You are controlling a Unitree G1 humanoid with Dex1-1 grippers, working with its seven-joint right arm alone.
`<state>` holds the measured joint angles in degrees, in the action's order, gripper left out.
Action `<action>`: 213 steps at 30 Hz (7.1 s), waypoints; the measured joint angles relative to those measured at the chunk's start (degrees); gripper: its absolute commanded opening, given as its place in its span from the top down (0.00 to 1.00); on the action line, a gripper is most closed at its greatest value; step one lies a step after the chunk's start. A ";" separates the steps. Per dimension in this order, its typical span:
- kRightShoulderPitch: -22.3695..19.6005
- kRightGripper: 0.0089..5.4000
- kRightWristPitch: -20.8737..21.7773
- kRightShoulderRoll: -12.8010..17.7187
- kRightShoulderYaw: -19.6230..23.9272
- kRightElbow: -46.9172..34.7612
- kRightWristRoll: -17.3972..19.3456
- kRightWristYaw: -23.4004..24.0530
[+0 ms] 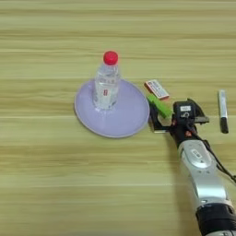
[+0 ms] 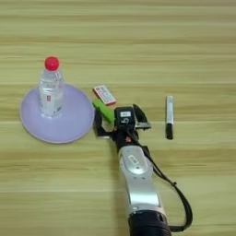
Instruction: Move the objects on the table
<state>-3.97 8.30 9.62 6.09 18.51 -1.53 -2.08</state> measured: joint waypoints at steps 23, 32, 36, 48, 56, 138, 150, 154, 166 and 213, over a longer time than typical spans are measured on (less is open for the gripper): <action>-1.84 0.15 -2.36 -0.31 0.17 2.07 2.91 -3.48; -2.34 0.33 -4.34 -0.42 -0.07 1.59 3.74 -5.36; -2.32 0.45 -5.87 -0.43 -0.47 0.75 3.93 -6.23; -1.70 0.74 -9.29 -0.65 -1.35 -1.95 3.93 -7.43; -1.23 0.74 -9.97 -0.91 -1.37 -2.98 3.91 -7.37; -2.37 0.36 -12.17 5.31 7.78 0.09 3.28 -2.22; -1.56 0.14 -12.48 5.22 6.89 -3.13 2.83 -2.34; -1.58 0.06 -11.61 5.22 6.23 -3.19 2.26 -2.32; -3.08 0.00 -9.88 5.25 4.59 -3.02 0.89 -2.25; -19.70 0.00 -1.56 5.60 0.71 20.87 -0.94 -6.09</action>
<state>-23.67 6.74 15.22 6.80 39.38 -2.47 -8.16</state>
